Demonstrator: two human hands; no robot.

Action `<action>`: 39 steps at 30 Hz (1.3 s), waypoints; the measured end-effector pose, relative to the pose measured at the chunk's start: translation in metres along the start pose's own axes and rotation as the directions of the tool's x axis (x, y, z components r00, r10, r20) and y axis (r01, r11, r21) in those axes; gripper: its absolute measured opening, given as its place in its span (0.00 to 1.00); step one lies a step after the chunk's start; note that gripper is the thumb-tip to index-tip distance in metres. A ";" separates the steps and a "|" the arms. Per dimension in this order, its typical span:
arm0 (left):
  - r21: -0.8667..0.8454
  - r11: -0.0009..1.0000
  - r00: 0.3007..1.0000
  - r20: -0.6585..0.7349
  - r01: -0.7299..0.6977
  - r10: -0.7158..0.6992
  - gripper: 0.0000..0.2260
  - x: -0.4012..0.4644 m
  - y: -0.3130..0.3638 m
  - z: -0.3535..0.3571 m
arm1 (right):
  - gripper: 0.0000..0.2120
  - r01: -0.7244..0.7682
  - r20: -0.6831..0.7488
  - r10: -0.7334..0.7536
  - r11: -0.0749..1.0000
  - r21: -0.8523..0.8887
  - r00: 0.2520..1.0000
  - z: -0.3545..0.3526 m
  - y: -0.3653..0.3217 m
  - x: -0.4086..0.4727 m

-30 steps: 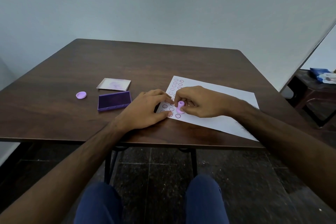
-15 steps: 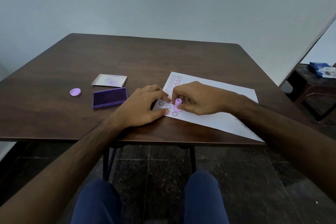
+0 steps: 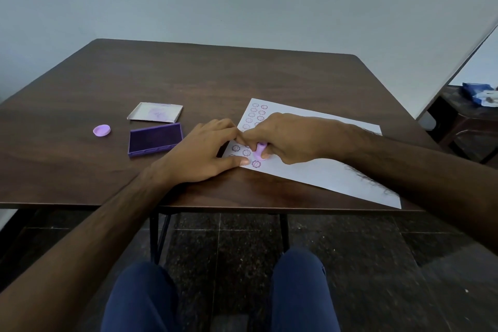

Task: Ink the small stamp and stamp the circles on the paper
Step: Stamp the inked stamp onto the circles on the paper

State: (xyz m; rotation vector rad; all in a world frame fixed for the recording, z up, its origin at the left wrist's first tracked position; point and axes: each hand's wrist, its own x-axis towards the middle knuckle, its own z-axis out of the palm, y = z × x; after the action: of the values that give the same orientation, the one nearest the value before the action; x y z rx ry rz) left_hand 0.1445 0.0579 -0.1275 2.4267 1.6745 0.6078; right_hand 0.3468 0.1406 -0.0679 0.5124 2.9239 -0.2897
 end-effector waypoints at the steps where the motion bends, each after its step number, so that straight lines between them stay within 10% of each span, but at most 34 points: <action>1: -0.001 1.000 1.000 0.002 0.003 -0.003 0.21 0.000 0.000 0.000 | 0.08 0.000 -0.002 0.000 1.000 0.006 1.000 0.000 0.000 0.000; 39: 0.001 0.999 0.998 0.035 0.047 -0.047 0.28 0.001 0.000 -0.001 | 0.17 -0.022 0.116 0.025 0.999 -0.031 0.993 -0.011 -0.006 0.005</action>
State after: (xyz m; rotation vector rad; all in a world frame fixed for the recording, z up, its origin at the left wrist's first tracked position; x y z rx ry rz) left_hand 0.1445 0.0586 -0.1260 2.3764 1.7132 0.5557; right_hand 0.3383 0.1392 -0.0569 0.5071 2.8031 -0.2634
